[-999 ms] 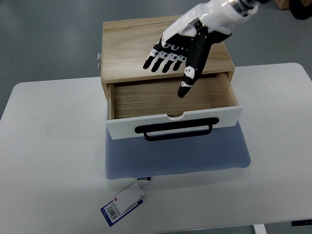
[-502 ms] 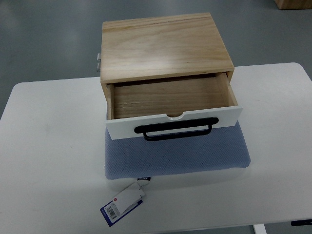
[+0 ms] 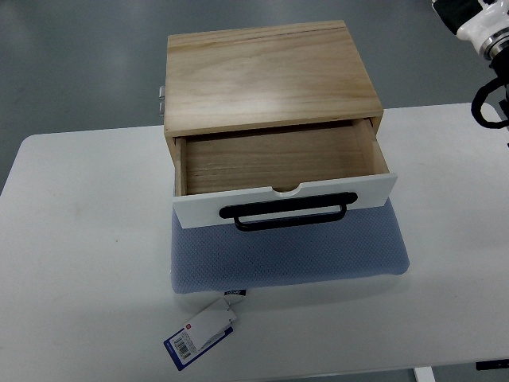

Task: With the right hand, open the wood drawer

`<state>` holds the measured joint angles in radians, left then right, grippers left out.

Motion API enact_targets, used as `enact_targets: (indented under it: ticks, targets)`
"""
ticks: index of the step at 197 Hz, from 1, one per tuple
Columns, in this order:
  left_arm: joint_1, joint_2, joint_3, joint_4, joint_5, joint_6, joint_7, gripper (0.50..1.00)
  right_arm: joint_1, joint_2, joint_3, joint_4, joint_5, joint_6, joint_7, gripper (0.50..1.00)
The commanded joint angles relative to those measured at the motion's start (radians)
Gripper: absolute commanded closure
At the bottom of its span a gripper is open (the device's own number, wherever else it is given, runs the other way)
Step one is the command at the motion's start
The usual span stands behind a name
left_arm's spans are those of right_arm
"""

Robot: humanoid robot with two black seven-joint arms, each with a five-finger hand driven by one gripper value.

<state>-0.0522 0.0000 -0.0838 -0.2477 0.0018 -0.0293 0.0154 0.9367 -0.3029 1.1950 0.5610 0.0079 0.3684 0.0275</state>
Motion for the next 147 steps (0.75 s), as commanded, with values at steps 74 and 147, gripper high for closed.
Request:
enact_targets:
  ticks: [74,147]
  targets:
    - [0.0,0.0,-0.001,0.001,0.0,0.0,0.0,0.5,-0.124,0.13,0.075,-0.038,-0.017,0.081,0.015,0.554]
    - [0.0,0.0,-0.001,-0.001,0.0,0.0,0.0,0.5,-0.134,0.133,0.072,-0.073,-0.019,0.083,0.014,0.554]
